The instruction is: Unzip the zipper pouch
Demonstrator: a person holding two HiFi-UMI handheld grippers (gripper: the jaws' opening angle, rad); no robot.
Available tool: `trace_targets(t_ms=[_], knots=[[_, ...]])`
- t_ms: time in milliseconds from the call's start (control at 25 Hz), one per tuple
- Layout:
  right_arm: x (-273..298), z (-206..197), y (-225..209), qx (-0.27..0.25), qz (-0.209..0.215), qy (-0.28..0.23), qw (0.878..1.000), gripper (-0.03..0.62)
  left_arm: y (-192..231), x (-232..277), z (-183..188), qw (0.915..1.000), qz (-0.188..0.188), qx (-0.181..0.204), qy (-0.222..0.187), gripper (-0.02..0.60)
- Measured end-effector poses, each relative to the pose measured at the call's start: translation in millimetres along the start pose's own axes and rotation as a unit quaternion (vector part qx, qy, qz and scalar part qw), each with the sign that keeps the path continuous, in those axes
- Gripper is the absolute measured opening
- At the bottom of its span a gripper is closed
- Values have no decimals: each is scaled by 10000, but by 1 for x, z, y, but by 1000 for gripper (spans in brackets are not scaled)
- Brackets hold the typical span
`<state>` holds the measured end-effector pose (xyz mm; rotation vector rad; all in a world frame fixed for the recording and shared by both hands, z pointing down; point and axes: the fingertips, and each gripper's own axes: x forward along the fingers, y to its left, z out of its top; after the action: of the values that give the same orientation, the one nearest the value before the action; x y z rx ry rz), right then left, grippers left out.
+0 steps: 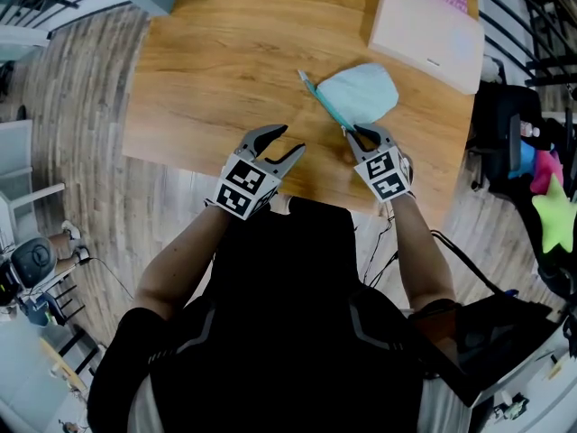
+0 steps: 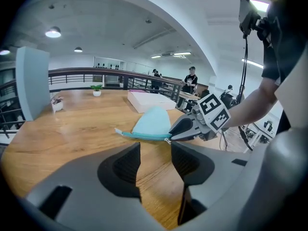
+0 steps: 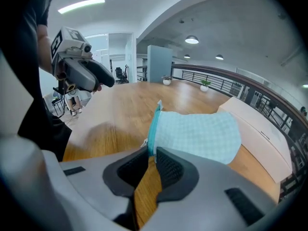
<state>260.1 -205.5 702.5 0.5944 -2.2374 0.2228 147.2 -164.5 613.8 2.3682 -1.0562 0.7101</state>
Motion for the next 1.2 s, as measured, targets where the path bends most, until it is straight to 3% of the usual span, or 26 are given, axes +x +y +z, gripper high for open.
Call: trace_targets(t_ms=[320, 680, 960, 1200], knots=[[-31, 47, 4, 621, -54, -419, 9972, 57, 0, -19, 34, 9988, -273, 318, -243, 215], [-78, 115, 8, 1528, -296, -998, 9828, 55, 3, -49, 70, 9917, -730, 884, -585, 209], [-114, 159, 25, 2150, -470, -1336, 9663, 55, -2, -73, 99, 9769, -921, 1728, -856, 206], [-138, 195, 39, 2392, -501, -1623, 9560, 54, -18, -91, 126, 9603, -1269, 2144, -1259, 202]])
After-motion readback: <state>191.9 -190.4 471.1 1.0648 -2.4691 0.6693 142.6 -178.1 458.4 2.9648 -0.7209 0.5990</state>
